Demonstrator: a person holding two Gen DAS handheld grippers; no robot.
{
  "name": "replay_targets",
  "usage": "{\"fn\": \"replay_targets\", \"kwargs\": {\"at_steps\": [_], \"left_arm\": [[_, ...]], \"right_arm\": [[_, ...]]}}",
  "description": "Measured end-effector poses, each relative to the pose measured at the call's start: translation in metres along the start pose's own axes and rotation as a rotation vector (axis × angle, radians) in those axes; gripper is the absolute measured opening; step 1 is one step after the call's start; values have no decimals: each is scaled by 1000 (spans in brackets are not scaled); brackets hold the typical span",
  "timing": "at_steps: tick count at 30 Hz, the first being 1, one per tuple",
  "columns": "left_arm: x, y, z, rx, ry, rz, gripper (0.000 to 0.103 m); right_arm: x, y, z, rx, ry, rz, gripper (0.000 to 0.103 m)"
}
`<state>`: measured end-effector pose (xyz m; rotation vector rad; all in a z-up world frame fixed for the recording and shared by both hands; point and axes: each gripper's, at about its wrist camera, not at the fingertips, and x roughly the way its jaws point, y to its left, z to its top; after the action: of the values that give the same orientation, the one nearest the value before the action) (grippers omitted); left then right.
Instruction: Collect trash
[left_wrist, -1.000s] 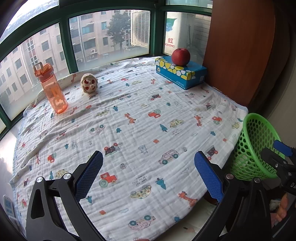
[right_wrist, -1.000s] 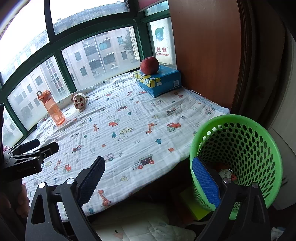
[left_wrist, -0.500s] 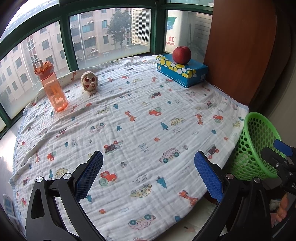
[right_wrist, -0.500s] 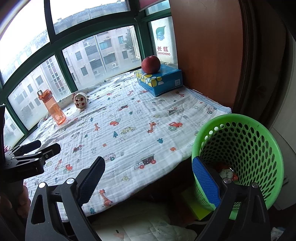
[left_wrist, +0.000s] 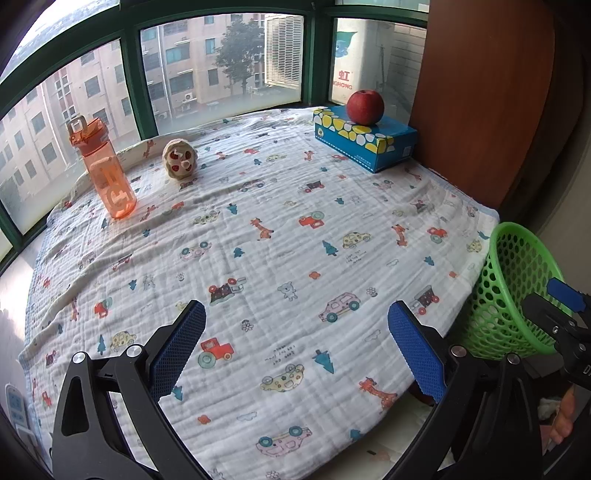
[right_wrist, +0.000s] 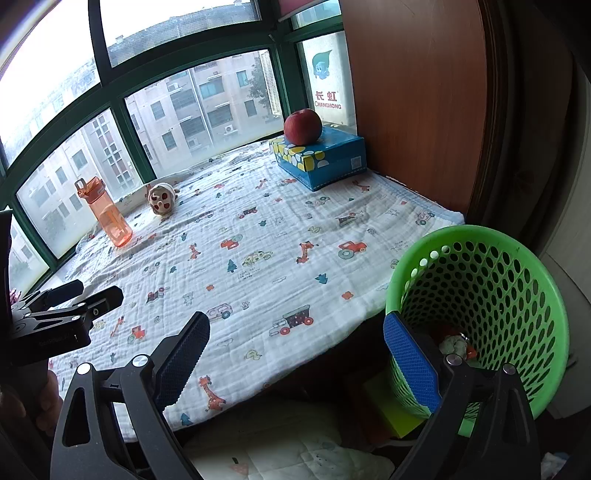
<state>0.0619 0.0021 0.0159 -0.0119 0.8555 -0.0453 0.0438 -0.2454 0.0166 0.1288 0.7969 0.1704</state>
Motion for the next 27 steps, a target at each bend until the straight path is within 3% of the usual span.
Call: {"fn": "replay_targets", "kwargs": {"at_steps": [27], "left_arm": [[3, 1, -1, -6, 12, 8, 97]], "right_arm": [[5, 2, -5, 2, 12, 10, 92]]}}
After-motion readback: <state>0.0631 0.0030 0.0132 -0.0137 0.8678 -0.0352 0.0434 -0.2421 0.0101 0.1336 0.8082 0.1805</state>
